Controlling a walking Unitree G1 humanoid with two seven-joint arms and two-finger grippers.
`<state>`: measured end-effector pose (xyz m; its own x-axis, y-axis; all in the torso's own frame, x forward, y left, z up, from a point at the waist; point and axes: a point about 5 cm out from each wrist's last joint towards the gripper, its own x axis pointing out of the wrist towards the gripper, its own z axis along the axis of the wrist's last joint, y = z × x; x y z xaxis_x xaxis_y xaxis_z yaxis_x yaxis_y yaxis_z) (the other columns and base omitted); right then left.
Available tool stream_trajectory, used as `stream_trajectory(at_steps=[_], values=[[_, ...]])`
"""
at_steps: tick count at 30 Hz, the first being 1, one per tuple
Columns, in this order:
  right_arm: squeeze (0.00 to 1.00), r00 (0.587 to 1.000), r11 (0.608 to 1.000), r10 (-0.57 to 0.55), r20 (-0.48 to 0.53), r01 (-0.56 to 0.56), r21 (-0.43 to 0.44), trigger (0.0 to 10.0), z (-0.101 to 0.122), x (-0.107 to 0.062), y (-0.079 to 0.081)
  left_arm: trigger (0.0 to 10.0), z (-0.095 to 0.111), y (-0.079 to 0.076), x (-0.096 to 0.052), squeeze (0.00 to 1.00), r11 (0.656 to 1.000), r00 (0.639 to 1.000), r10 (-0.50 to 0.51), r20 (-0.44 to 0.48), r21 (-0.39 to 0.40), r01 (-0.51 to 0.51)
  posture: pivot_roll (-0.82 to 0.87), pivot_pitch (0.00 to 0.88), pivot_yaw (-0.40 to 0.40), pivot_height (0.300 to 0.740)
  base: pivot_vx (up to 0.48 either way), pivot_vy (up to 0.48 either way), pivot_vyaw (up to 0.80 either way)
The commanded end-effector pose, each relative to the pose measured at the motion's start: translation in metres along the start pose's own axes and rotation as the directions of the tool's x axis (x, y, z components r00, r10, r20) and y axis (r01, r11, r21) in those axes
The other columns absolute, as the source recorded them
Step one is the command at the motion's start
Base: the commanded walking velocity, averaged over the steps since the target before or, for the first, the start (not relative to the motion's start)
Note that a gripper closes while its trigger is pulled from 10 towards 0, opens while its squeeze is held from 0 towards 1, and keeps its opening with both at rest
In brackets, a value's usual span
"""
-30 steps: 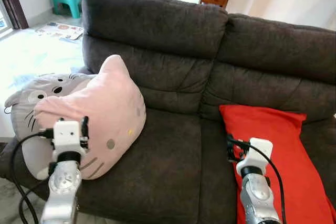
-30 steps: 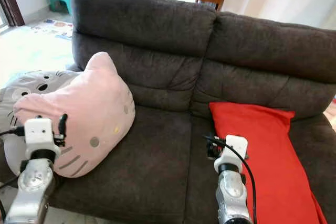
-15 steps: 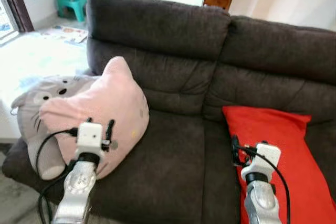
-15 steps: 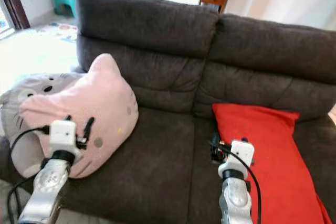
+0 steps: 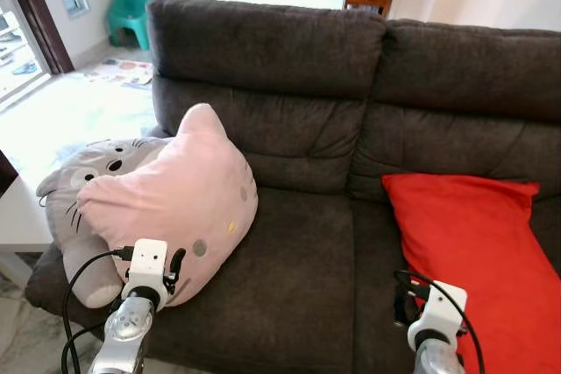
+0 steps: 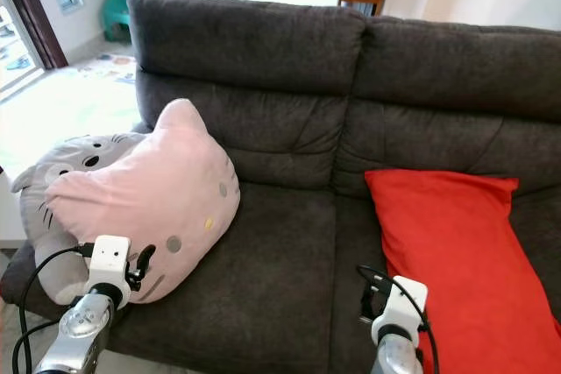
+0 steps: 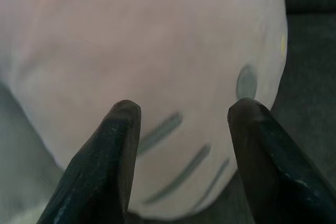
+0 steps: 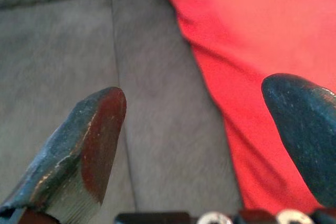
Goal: Move the pillow to the sofa from floor
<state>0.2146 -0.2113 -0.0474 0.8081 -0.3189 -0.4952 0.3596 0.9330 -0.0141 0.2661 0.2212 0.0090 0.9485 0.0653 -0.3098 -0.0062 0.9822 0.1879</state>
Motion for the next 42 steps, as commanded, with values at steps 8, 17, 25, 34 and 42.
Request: stream_trajectory(at_steps=[8,17,25,34,42], values=[[0.00,0.983,0.992,-0.006,-0.184,-0.018,-0.126,10.0,-0.031,-0.009,-0.016,10.0,-0.036,-0.006,-0.007,0.00,0.994,0.982,-0.005,-0.187,-0.108,-0.015,0.10,0.000,-0.042,0.740,0.000,0.000,0.00],[0.00,0.942,0.985,0.020,-0.335,-0.076,-0.152,10.0,-0.057,-0.023,-0.023,10.0,-0.077,-0.007,-0.032,0.00,0.995,0.933,-0.008,-0.360,-0.098,-0.029,0.13,0.000,-0.064,0.740,0.000,0.000,0.00],[0.00,0.931,0.980,0.106,-0.350,-0.158,-0.123,10.0,-0.056,-0.021,-0.003,10.0,-0.107,-0.005,-0.057,0.00,0.995,0.869,0.000,-0.494,-0.083,-0.047,0.13,0.000,-0.063,0.740,0.000,0.000,0.00],[0.00,0.926,0.977,0.138,-0.351,-0.186,-0.107,10.0,-0.055,-0.020,0.003,10.0,-0.106,-0.001,-0.056,0.00,0.998,0.865,0.005,-0.501,-0.058,-0.039,0.13,0.000,-0.055,0.740,0.000,0.000,0.00],[0.00,0.920,0.978,0.145,-0.365,-0.190,-0.090,10.0,-0.058,-0.023,0.004,10.0,-0.105,-0.002,-0.054,0.00,0.998,0.865,-0.002,-0.501,-0.057,-0.030,0.12,0.000,-0.048,0.740,0.000,0.000,0.00]])
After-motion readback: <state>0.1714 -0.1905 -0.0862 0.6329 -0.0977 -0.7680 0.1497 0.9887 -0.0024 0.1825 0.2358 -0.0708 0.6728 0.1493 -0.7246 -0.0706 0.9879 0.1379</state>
